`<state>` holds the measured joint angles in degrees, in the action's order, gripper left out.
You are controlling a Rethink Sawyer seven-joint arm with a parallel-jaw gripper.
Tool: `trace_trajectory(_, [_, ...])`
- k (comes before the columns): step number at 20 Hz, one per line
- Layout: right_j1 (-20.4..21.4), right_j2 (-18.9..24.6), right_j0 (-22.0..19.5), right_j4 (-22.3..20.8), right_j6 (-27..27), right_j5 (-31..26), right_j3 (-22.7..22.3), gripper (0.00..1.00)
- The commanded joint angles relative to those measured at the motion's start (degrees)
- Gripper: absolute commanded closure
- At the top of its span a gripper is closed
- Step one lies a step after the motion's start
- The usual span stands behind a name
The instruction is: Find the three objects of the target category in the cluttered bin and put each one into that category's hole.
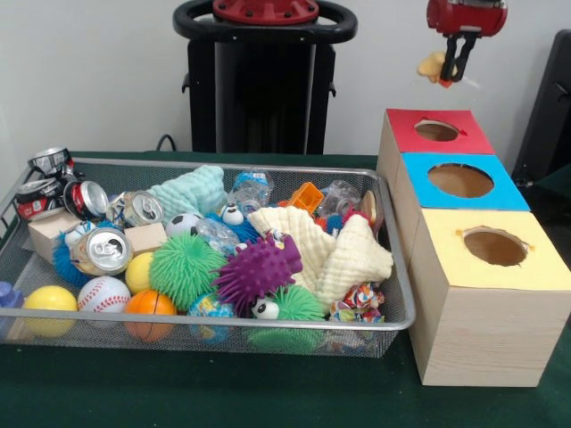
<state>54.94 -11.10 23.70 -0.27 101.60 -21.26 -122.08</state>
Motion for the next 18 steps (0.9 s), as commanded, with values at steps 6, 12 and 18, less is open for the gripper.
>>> trace_trajectory(6, [4.4, 1.9, -1.9, 3.0, 9.8, -12.6, 4.6, 1.00])
trace_trajectory(12, [0.6, 2.6, -3.3, 2.4, 9.3, -12.3, 8.1, 1.00])
trace_trajectory(18, [-6.0, 2.0, -5.2, 1.5, 9.6, -10.1, 14.0, 1.00])
